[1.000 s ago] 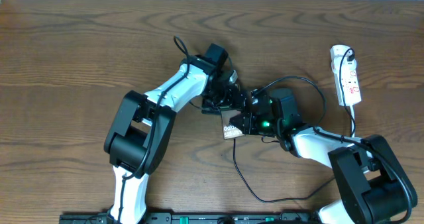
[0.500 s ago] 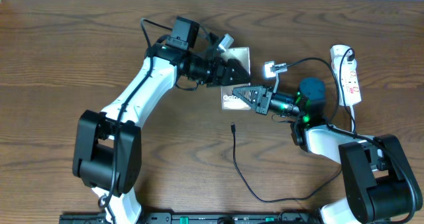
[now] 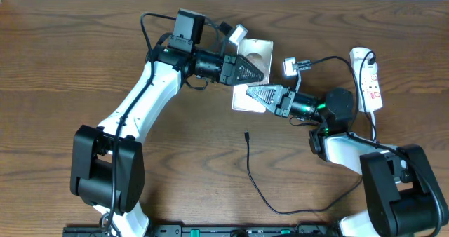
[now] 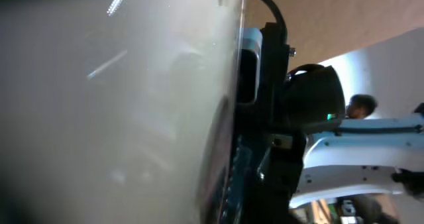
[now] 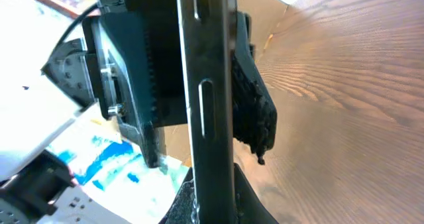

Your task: Plug charger to phone and switch on socket

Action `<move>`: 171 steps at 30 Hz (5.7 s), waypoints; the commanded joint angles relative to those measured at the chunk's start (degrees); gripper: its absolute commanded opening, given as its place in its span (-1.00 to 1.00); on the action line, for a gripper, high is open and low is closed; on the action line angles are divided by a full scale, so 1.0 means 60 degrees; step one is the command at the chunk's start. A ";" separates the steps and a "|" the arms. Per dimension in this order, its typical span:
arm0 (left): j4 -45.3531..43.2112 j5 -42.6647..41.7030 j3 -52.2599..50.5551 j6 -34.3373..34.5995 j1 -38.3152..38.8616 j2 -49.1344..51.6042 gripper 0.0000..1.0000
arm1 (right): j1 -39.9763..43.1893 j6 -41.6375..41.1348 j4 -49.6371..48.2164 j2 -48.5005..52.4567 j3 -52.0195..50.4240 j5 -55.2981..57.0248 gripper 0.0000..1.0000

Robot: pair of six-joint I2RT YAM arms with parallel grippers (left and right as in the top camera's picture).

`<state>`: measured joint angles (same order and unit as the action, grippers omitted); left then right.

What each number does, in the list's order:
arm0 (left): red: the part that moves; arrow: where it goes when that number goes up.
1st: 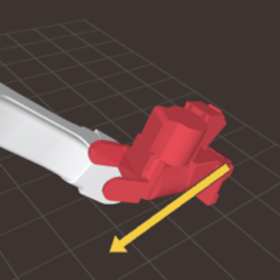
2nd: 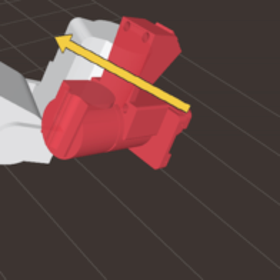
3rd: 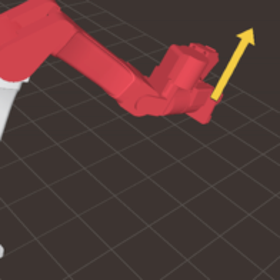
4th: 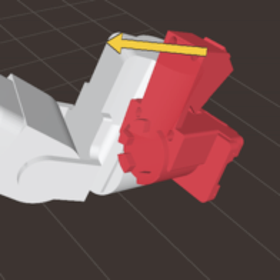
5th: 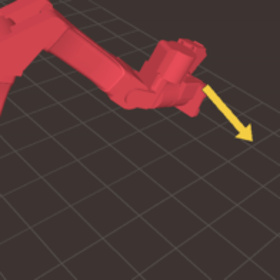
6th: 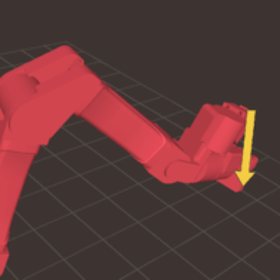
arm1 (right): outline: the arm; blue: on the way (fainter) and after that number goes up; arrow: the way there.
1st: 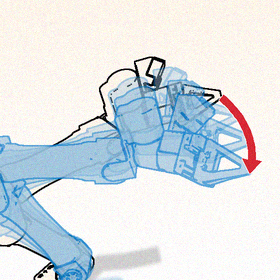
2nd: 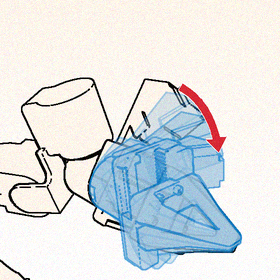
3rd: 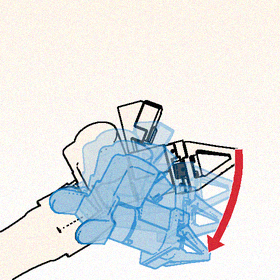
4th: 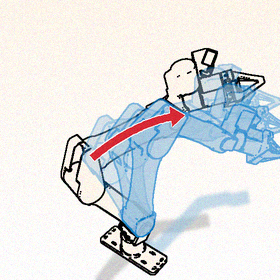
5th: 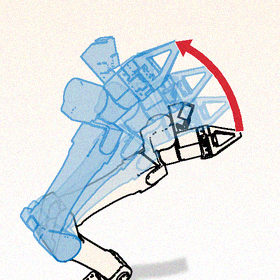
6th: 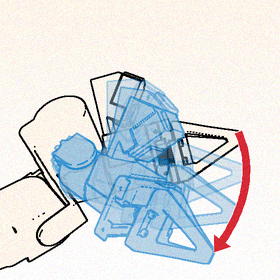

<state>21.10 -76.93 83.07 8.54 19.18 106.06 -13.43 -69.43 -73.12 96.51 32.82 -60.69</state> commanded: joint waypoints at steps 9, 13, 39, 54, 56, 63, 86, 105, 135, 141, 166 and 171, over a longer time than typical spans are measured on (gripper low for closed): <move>-0.0375 -0.1800 0.0098 0.0331 0.0404 -0.0288 -0.85 | -0.0208 -0.1355 -0.0667 0.0076 0.0109 0.0262 -0.98; -0.0353 -0.0750 0.0095 0.0339 0.0393 -0.0284 -0.85 | -0.0204 -0.1038 -0.0656 0.0076 0.0109 0.0040 -0.84; 0.3956 1.0783 -0.0867 0.1257 0.0801 -0.0244 -0.85 | -0.0029 0.5982 1.1730 0.0084 0.0109 0.4309 0.99; 0.3075 1.2950 -0.2004 0.2211 0.1690 0.0131 -0.85 | -0.0036 0.5577 1.1540 0.0084 0.0109 0.4561 0.99; 0.3064 1.3012 -0.2004 0.2211 0.1752 0.0277 -0.85 | -0.0040 0.5501 1.1537 0.0084 0.0109 0.4630 0.98; 0.3067 1.3012 -0.2004 0.2240 0.1843 0.0750 -0.85 | -0.0047 0.5501 1.1504 0.0084 0.0109 0.4630 0.99; 0.3180 1.1690 -0.1734 0.2160 0.1523 0.0892 -0.85 | -0.0095 0.4546 1.1282 0.0084 0.0109 0.4605 0.99; 0.0073 0.4710 -0.1621 0.2277 -0.2437 -0.0193 -0.85 | -0.1949 0.6444 1.8826 0.0058 0.4863 0.7395 -0.05; 0.1016 0.4146 -0.1836 0.0652 -0.2357 -0.0189 -0.86 | -0.3625 0.4863 2.1726 0.1526 0.5206 1.1340 -0.54; 0.1053 0.4149 -0.1836 0.0510 -0.2357 -0.0189 -0.85 | -0.2980 0.4863 2.1733 0.1526 0.5082 0.9479 -0.27; 0.1155 0.4149 -0.1836 0.0390 -0.2357 -0.0189 -0.85 | -0.1213 0.4907 1.8604 0.1526 0.2448 0.6557 -0.95; 0.1158 0.4149 -0.1836 0.0324 -0.2353 -0.0189 -0.85 | -0.1213 0.5519 1.8648 0.1486 0.2696 0.6561 -0.98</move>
<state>28.10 -49.65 72.01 11.75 5.04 106.30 -20.47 -39.40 38.54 101.73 50.50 -29.08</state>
